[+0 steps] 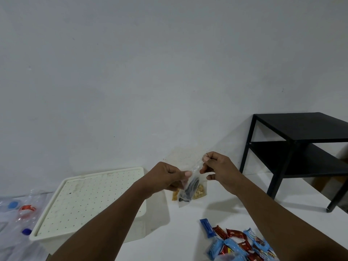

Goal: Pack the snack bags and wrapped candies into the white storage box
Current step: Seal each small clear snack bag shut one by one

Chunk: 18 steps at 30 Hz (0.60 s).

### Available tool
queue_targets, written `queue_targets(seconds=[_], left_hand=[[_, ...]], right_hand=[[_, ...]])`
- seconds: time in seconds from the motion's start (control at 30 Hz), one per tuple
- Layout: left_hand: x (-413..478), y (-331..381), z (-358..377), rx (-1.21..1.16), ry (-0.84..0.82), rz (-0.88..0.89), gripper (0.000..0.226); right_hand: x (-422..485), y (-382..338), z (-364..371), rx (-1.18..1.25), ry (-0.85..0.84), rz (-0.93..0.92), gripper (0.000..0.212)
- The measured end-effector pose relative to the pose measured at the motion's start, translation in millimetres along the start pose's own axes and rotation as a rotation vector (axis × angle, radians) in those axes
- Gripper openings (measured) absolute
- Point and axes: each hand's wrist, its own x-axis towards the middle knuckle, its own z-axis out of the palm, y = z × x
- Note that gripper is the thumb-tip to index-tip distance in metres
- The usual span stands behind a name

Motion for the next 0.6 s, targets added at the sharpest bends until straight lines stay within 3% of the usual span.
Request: queue_targets(seconds=[0.27, 0.4, 0.6], left_hand=[[15, -6, 12, 0.145, 0.150, 0.148, 0.026], [17, -6, 12, 0.165, 0.115, 0.144, 0.028], [11, 3, 15, -0.092, -0.055, -0.108, 0.040]], right_hand=[[-2, -10, 6, -0.093, -0.069, -0.048, 0.016], [-4, -6, 6, -0.092, -0.067, -0.046, 0.015], [-8, -8, 2, -0.074, -0.172, -0.025, 0.015]])
